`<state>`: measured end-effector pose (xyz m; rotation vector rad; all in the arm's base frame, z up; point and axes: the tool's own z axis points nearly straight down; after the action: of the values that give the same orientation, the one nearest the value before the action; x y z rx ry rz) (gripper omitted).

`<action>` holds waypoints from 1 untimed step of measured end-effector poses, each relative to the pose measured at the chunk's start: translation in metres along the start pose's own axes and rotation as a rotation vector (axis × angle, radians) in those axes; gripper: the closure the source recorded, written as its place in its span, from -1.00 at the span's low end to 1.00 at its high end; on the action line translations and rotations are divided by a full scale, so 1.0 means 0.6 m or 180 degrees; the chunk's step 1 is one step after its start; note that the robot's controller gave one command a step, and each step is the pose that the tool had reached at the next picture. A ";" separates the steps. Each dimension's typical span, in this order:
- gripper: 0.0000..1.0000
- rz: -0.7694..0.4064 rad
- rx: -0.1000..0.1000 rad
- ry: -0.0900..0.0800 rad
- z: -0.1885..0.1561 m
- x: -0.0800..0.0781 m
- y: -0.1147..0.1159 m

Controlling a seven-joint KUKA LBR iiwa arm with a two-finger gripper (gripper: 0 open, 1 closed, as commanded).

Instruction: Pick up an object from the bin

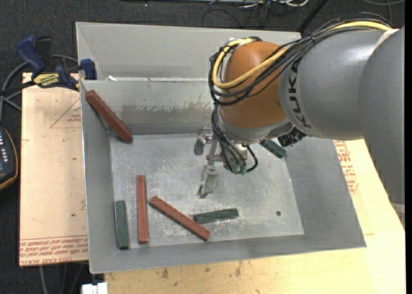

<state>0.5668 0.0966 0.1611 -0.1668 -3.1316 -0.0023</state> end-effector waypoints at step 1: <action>-1.00 -0.1214 0.0004 0.0000 0.128 0.106 -0.023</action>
Offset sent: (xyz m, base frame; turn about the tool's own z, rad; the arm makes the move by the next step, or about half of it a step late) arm -0.0637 -0.0072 -0.0743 -0.3827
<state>0.5015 0.0899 0.0847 0.4300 -3.1068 -0.0018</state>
